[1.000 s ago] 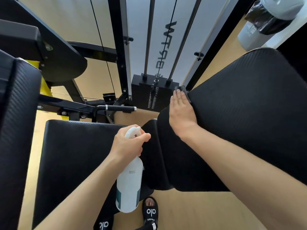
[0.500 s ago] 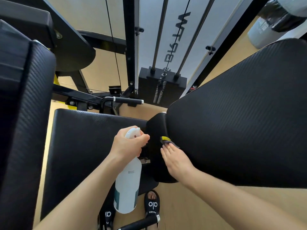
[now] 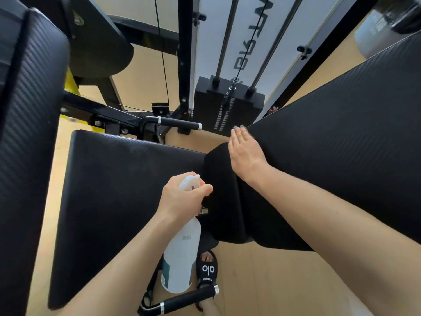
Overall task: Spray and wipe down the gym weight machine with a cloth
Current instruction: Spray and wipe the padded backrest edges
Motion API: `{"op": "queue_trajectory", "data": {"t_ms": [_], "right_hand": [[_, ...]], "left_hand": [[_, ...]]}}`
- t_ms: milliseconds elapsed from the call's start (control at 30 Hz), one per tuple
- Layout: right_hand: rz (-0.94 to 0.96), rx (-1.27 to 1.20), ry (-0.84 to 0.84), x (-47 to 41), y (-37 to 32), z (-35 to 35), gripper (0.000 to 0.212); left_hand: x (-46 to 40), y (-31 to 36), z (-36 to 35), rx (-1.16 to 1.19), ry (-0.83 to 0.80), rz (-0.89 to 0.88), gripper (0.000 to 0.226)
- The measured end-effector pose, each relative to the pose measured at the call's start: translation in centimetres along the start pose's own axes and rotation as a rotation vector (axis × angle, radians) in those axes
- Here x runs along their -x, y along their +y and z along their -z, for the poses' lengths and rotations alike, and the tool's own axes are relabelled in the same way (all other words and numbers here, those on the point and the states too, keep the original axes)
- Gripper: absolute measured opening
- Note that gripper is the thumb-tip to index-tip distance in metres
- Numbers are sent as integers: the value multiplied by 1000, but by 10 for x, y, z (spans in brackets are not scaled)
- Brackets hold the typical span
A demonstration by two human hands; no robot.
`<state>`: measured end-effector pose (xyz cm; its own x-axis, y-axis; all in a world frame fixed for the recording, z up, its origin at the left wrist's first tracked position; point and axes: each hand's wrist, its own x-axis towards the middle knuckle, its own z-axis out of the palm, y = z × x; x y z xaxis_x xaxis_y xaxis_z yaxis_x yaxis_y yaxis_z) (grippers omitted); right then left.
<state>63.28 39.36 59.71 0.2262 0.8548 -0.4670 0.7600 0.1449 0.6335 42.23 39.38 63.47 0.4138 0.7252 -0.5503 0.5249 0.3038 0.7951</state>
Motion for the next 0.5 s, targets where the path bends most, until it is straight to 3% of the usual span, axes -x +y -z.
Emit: {"op": "queue_trajectory", "data": {"t_ms": [333, 500], "right_hand": [[217, 65, -47, 133, -96, -45, 68], [313, 124, -50, 171, -96, -46, 67]], "left_hand": [[24, -9, -10, 25, -27, 64, 22], [34, -7, -6, 37, -45, 54, 19]]}}
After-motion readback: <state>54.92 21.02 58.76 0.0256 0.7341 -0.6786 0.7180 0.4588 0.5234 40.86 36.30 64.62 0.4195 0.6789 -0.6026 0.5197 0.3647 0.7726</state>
